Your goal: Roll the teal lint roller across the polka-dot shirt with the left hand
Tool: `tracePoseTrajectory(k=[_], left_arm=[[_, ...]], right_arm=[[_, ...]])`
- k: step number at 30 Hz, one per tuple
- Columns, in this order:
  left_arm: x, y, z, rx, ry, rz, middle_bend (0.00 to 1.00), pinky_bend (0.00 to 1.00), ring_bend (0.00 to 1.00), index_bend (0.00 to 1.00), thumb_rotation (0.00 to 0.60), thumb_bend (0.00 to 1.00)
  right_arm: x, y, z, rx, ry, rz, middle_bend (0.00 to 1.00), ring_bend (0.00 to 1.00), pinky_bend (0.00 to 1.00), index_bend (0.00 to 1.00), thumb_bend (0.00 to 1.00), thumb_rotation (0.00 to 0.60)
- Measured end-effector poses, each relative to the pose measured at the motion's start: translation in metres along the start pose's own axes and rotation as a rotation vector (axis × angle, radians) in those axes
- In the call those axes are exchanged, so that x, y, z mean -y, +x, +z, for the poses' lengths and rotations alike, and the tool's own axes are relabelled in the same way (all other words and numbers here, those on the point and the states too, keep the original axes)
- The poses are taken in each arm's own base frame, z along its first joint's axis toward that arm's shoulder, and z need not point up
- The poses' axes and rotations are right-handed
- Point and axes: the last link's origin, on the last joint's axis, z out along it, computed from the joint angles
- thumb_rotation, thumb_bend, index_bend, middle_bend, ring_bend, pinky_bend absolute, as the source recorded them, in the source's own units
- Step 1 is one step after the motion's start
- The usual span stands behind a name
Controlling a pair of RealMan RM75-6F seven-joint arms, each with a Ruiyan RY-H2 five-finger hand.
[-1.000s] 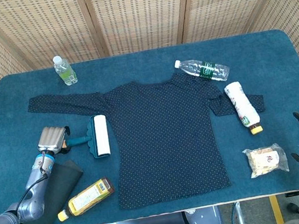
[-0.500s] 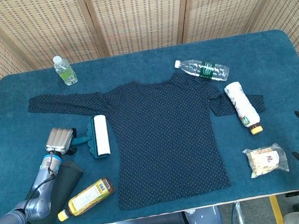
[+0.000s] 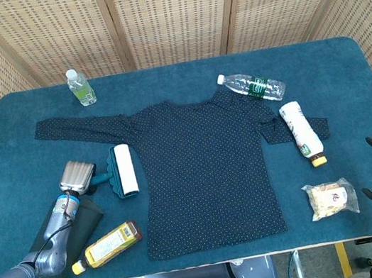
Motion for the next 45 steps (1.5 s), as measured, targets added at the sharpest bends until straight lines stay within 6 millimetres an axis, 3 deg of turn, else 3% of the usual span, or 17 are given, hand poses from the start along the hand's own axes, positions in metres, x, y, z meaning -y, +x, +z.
tracePoseTrajectory(k=[6, 13, 19, 25, 45], left_arm=[[0.004, 0.016, -0.003, -0.044, -0.01, 0.018, 0.84, 0.72, 0.71, 0.88, 0.6, 0.66], [0.008, 0.06, -0.006, -0.083, -0.068, 0.105, 0.84, 0.68, 0.7, 0.9, 0.6, 0.64], [-0.007, 0.091, -0.004, -0.095, -0.13, 0.11, 0.84, 0.68, 0.7, 0.9, 0.6, 0.6], [-0.021, 0.102, 0.002, -0.07, -0.187, 0.102, 0.84, 0.68, 0.7, 0.9, 0.6, 0.58], [-0.057, 0.108, 0.024, -0.006, -0.289, 0.226, 0.83, 0.68, 0.69, 0.9, 0.6, 0.53]], right_arm=[[0.001, 0.002, 0.0, -0.006, 0.003, 0.003, 0.0, 0.0, 0.0, 0.0, 0.08, 0.6], [-0.003, 0.003, 0.001, -0.008, -0.01, 0.016, 0.0, 0.0, 0.0, 0.0, 0.08, 0.6], [-0.007, 0.004, 0.002, -0.006, -0.023, 0.021, 0.0, 0.0, 0.0, 0.0, 0.08, 0.6], [-0.011, 0.004, 0.004, -0.007, -0.038, 0.023, 0.0, 0.0, 0.0, 0.0, 0.08, 0.6], [-0.023, -0.005, 0.009, 0.022, -0.083, 0.011, 0.0, 0.0, 0.0, 0.0, 0.08, 0.6]])
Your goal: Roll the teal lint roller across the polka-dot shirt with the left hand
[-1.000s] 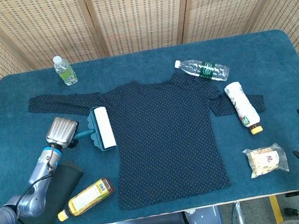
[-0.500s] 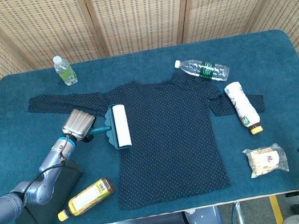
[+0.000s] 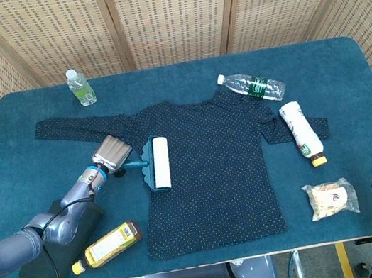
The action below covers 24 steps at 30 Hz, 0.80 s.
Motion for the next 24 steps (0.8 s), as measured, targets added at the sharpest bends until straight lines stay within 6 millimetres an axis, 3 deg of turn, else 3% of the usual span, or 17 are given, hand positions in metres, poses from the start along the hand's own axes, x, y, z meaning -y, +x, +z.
tracePoseTrajectory(k=[12, 24], left_arm=[[-0.013, 0.008, 0.009, 0.046, -0.024, 0.047, 0.83, 0.68, 0.69, 0.9, 0.6, 0.53], [-0.05, 0.036, 0.03, 0.046, -0.054, 0.08, 0.83, 0.68, 0.69, 0.9, 0.6, 0.54]], right_arm=[[-0.002, -0.002, 0.002, 0.011, -0.007, 0.009, 0.0, 0.0, 0.0, 0.0, 0.08, 0.6], [-0.006, -0.004, 0.003, 0.026, -0.016, 0.038, 0.0, 0.0, 0.0, 0.0, 0.08, 0.6]])
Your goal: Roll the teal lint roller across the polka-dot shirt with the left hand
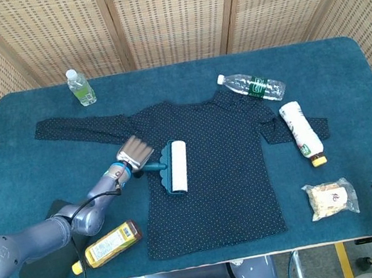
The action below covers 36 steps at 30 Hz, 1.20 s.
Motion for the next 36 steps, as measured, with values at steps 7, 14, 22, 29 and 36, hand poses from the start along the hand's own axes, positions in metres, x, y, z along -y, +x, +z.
tracePoseTrajectory(k=[7, 14, 22, 29, 36], left_arm=[[-0.028, 0.026, 0.014, -0.004, -0.004, 0.028, 0.83, 0.68, 0.69, 0.9, 0.6, 0.54], [-0.054, 0.044, 0.025, -0.001, -0.002, 0.047, 0.83, 0.68, 0.69, 0.9, 0.6, 0.54], [-0.075, 0.051, 0.034, 0.01, -0.003, 0.079, 0.83, 0.68, 0.69, 0.9, 0.6, 0.54], [-0.065, 0.041, 0.028, 0.031, 0.016, 0.104, 0.83, 0.68, 0.69, 0.9, 0.6, 0.54], [-0.027, 0.019, 0.008, 0.073, 0.067, 0.118, 0.83, 0.68, 0.69, 0.9, 0.6, 0.54]], right_arm=[[-0.001, -0.001, 0.001, 0.013, -0.001, 0.016, 0.0, 0.0, 0.0, 0.0, 0.08, 0.6], [-0.004, -0.002, 0.001, 0.02, -0.009, 0.027, 0.0, 0.0, 0.0, 0.0, 0.08, 0.6], [-0.007, -0.002, 0.003, 0.026, -0.018, 0.034, 0.0, 0.0, 0.0, 0.0, 0.08, 0.6], [-0.004, -0.003, 0.001, 0.027, -0.008, 0.028, 0.0, 0.0, 0.0, 0.0, 0.08, 0.6], [0.002, -0.004, -0.001, 0.032, 0.013, 0.019, 0.0, 0.0, 0.0, 0.0, 0.08, 0.6]])
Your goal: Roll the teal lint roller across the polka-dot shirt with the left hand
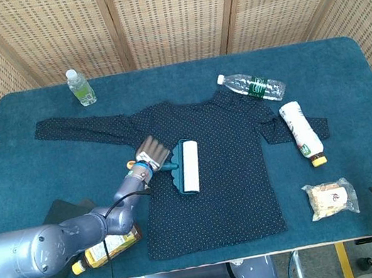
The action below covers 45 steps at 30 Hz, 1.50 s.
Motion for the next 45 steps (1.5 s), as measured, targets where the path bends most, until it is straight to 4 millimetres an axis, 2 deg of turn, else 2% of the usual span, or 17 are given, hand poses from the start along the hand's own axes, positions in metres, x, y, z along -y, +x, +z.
tracePoseTrajectory(k=[4, 8, 12, 16, 33, 39, 41, 45], left_arm=[[0.028, -0.024, -0.015, 0.031, 0.035, 0.0, 0.83, 0.68, 0.69, 0.9, 0.6, 0.54], [0.046, -0.043, -0.025, 0.051, 0.058, -0.008, 0.83, 0.68, 0.69, 0.9, 0.6, 0.54], [0.055, -0.057, -0.031, 0.063, 0.066, -0.025, 0.83, 0.68, 0.69, 0.9, 0.6, 0.55], [0.054, -0.057, -0.031, 0.058, 0.061, -0.032, 0.83, 0.68, 0.69, 0.9, 0.6, 0.54], [-0.001, 0.003, -0.007, -0.006, -0.017, -0.047, 0.83, 0.68, 0.69, 0.9, 0.6, 0.55], [-0.029, 0.028, 0.003, -0.012, -0.041, -0.074, 0.83, 0.68, 0.69, 0.9, 0.6, 0.55], [-0.043, 0.038, 0.006, -0.014, -0.057, -0.074, 0.83, 0.68, 0.69, 0.9, 0.6, 0.55], [-0.061, 0.048, 0.007, -0.014, -0.071, -0.064, 0.83, 0.68, 0.69, 0.9, 0.6, 0.55]], right_arm=[[0.004, -0.001, -0.002, 0.005, 0.014, -0.006, 0.0, 0.0, 0.0, 0.0, 0.08, 0.6], [0.007, -0.002, -0.003, 0.005, 0.023, -0.008, 0.0, 0.0, 0.0, 0.0, 0.08, 0.6], [0.009, -0.002, -0.004, 0.006, 0.03, -0.008, 0.0, 0.0, 0.0, 0.0, 0.08, 0.6], [0.011, -0.002, -0.004, 0.007, 0.037, -0.006, 0.0, 0.0, 0.0, 0.0, 0.08, 0.6], [0.005, 0.0, -0.002, 0.007, 0.02, 0.013, 0.0, 0.0, 0.0, 0.0, 0.08, 0.6], [0.004, -0.001, -0.001, 0.013, 0.018, 0.021, 0.0, 0.0, 0.0, 0.0, 0.08, 0.6], [0.003, 0.0, -0.001, 0.013, 0.014, 0.023, 0.0, 0.0, 0.0, 0.0, 0.08, 0.6], [0.002, 0.0, -0.001, 0.012, 0.013, 0.025, 0.0, 0.0, 0.0, 0.0, 0.08, 0.6]])
